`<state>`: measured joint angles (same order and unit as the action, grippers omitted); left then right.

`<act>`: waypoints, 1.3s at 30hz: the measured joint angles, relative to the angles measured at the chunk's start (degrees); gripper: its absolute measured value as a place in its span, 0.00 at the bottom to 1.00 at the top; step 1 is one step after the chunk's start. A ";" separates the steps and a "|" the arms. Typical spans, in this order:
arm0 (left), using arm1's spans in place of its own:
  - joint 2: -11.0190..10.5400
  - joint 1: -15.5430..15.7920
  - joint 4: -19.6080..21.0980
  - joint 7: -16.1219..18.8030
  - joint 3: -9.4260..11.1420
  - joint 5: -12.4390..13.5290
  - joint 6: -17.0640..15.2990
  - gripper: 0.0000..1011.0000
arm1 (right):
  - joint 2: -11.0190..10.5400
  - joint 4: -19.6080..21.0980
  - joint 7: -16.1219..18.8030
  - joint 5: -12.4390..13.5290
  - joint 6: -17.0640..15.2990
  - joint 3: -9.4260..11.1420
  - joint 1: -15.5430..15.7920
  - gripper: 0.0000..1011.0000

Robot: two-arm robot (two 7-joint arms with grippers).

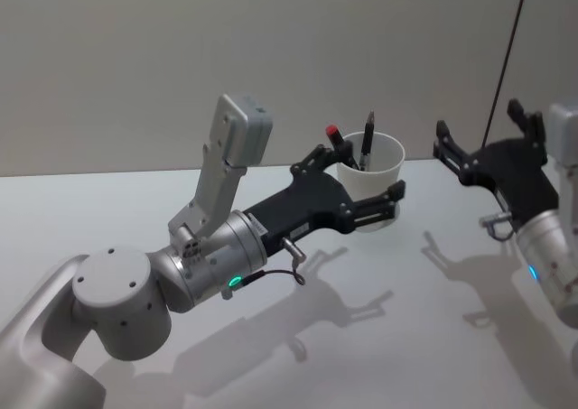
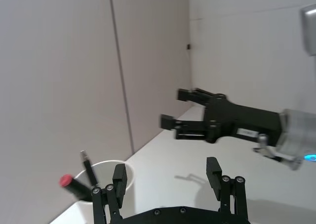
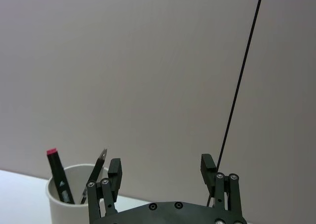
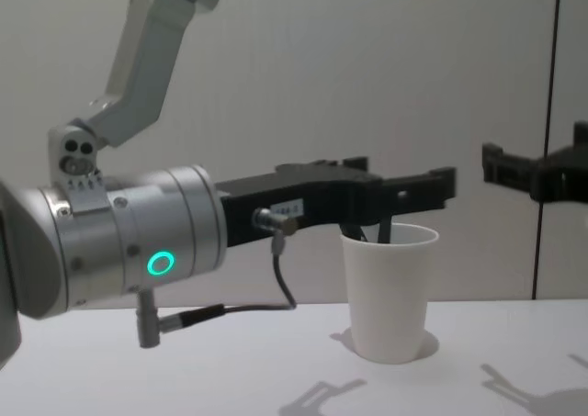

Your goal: Place the pen into the pen holder.

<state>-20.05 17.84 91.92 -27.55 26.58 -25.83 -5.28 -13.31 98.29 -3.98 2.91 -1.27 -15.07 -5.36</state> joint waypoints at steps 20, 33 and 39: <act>-1.05 -2.41 0.76 14.92 -0.31 7.95 2.53 0.99 | -5.75 2.84 7.41 12.92 -0.69 2.04 5.91 0.99; -1.70 -3.89 1.19 24.36 -0.51 12.95 4.10 0.99 | -6.02 2.97 7.80 13.55 -0.72 2.13 6.20 0.99; -1.85 -4.24 1.28 26.52 -0.56 14.15 4.49 0.99 | -6.03 2.97 7.81 13.55 -0.71 2.13 6.20 0.99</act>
<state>-21.90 13.60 93.20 -1.02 26.02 -11.68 -0.80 -19.34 101.27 3.83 16.47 -1.98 -12.94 0.84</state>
